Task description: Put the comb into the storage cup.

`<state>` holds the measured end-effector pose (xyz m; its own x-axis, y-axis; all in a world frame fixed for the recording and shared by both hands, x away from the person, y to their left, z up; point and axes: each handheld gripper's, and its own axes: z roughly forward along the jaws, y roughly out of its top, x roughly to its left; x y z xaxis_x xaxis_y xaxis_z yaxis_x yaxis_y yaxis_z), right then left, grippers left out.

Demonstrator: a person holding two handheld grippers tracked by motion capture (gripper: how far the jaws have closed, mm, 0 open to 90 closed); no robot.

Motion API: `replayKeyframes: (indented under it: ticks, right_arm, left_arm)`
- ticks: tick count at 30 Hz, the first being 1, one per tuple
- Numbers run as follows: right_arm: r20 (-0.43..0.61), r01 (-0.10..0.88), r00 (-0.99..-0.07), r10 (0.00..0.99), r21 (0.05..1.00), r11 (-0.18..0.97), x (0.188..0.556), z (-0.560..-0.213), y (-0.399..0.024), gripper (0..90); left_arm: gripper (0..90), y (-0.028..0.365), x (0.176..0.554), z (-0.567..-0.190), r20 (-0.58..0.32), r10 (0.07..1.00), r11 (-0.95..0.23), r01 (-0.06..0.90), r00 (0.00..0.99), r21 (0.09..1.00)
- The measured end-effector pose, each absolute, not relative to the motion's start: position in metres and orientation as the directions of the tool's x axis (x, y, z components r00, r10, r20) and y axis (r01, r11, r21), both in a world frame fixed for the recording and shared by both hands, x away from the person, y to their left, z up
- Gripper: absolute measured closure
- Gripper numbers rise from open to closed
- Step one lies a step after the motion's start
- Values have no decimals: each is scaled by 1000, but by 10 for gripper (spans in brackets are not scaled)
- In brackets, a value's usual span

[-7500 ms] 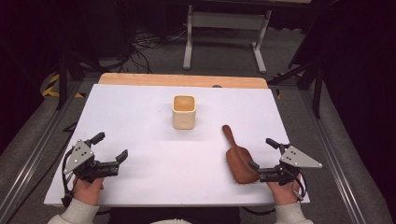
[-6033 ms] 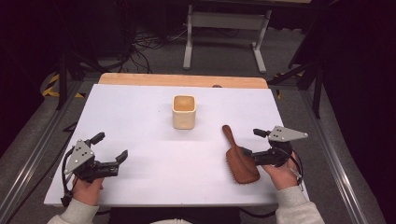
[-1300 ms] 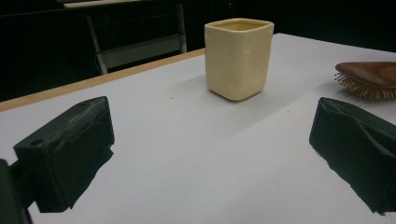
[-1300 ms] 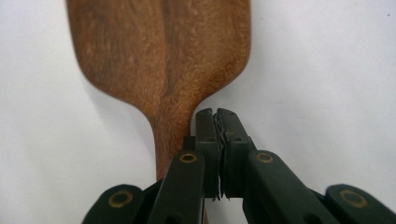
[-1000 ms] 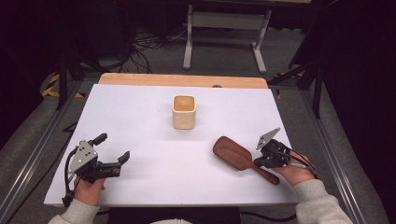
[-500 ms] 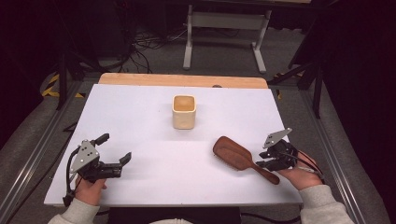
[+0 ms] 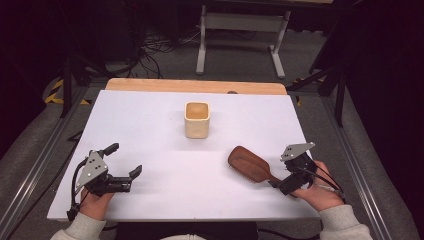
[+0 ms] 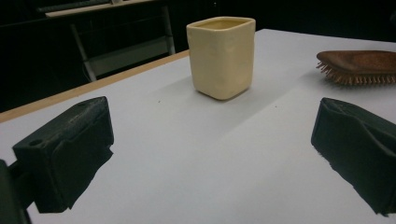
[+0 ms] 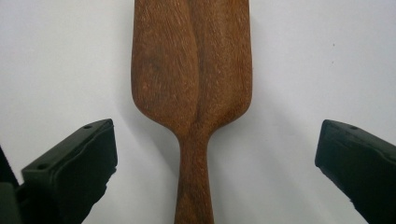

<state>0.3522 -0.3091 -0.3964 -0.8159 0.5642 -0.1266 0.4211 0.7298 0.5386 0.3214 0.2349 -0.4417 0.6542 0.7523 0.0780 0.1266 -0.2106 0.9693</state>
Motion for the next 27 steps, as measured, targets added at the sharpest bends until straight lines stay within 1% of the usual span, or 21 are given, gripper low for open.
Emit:
replayKeyframes:
  ticks: [1,5,7,10,12,13,16,17,20,23,26,27]
  right_arm:
    - [-140,404,-822,553,541,738,351,-398,-306,0]
    - [-140,388,-831,539,548,741,349,-400,-303,0]
    - [-115,388,-838,533,561,732,348,-403,-302,0]
    - [-107,389,-841,530,562,730,348,-406,-301,0]
    - [-97,395,-842,531,559,729,348,-409,-301,0]
    - [-104,397,-841,531,548,736,348,-412,-301,0]
    - [-109,401,-841,530,533,745,349,-415,-301,0]
    - [-96,411,-843,529,520,749,350,-417,-300,40]
    - [-99,415,-842,531,511,753,351,-418,-299,52]
    - [-109,421,-839,533,492,762,352,-419,-297,86]
    - [-99,431,-840,533,475,768,355,-422,-295,158]
    - [-99,431,-840,533,475,768,355,-422,-295,158]
  left_arm:
    - [1,235,322,-442,57,739,-202,140,672,969]
    - [1,234,322,-443,64,734,-208,134,676,969]
    - [1,234,321,-442,62,730,-205,132,680,970]
    - [1,235,321,-442,56,726,-202,136,685,970]
    - [1,235,321,-442,50,722,-208,148,690,967]
    - [0,235,322,-443,30,714,-202,165,699,965]
    - [0,235,322,-443,35,710,-214,167,704,962]
    - [0,234,321,-443,41,706,-220,163,707,962]
    - [0,233,320,-443,60,705,-239,158,706,958]
    - [0,232,319,-442,57,693,-245,161,719,956]
    - [0,235,319,-441,42,684,-235,166,728,958]
    - [0,235,319,-441,42,684,-235,166,728,958]
